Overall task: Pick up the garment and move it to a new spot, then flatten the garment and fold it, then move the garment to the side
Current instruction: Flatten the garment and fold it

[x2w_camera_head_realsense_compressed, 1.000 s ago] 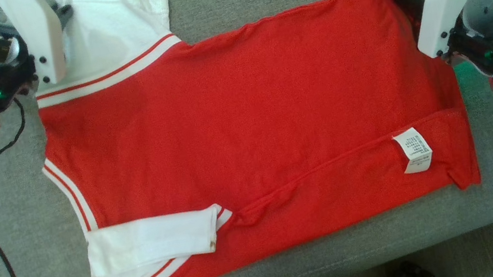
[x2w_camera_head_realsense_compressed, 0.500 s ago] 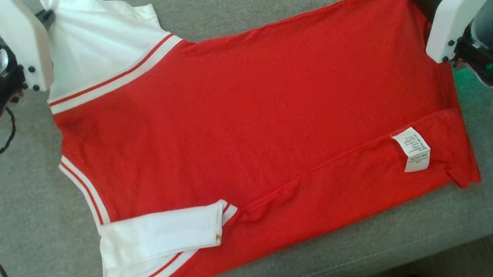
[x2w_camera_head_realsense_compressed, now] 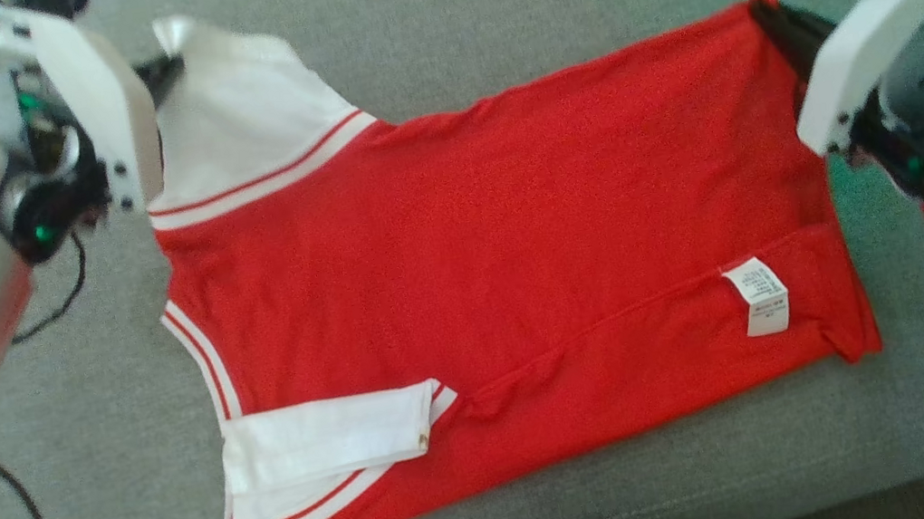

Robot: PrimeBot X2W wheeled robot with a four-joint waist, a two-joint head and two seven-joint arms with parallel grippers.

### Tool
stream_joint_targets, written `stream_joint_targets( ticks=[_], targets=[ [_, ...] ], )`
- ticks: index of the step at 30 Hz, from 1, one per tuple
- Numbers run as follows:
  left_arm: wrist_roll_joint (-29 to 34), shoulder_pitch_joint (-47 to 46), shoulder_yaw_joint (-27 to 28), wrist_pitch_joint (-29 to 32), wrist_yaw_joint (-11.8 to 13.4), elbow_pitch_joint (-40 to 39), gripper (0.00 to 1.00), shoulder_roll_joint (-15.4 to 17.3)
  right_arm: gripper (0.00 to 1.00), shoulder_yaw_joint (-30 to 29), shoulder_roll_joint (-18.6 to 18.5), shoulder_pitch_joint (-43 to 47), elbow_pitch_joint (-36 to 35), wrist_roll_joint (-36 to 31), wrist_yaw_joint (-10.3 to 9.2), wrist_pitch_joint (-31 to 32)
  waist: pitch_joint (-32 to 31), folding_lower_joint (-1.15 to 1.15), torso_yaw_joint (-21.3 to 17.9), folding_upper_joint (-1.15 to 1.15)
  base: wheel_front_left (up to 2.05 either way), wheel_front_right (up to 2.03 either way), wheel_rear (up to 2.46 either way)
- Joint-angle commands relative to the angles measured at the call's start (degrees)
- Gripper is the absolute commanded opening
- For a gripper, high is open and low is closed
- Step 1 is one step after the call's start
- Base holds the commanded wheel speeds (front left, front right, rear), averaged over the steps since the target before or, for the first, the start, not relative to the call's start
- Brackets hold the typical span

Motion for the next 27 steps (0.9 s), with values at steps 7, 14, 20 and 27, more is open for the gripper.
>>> stream_joint_targets(
  ticks=[7, 14, 20, 27],
  targets=[
    [-5.0, 0.8, -1.1, 5.5, 0.1, -7.9, 0.0, 7.2, 0.0, 2.6, -2.6, 4.6, -0.7, 3.5, -0.04, -0.2, -5.9, 0.0, 1.8, 0.0, 0.0, 0.0, 0.0],
    [-10.5, 3.5, -2.7, 13.7, 0.1, -14.7, 0.0, 11.3, 0.0, 5.3, -4.5, 5.7, 2.2, 5.4, -0.04, 0.2, -8.9, 0.0, 2.9, 0.0, 0.0, 0.0, 0.0],
    [-14.6, 5.7, -3.5, 21.1, 0.1, -20.4, 0.0, 14.6, 0.0, 8.9, -5.9, 5.3, 3.6, 6.5, -0.04, 1.3, -10.1, 0.0, 3.3, 0.0, 0.0, 0.0, 0.0],
    [-16.9, 8.7, -4.2, 27.5, 1.1, -27.7, 0.0, 17.5, 0.0, 14.2, -9.2, 4.8, 2.5, 9.0, -0.04, 4.9, -10.5, 0.0, 3.8, 0.0, 0.0, 0.0, 0.0]
  ],
)
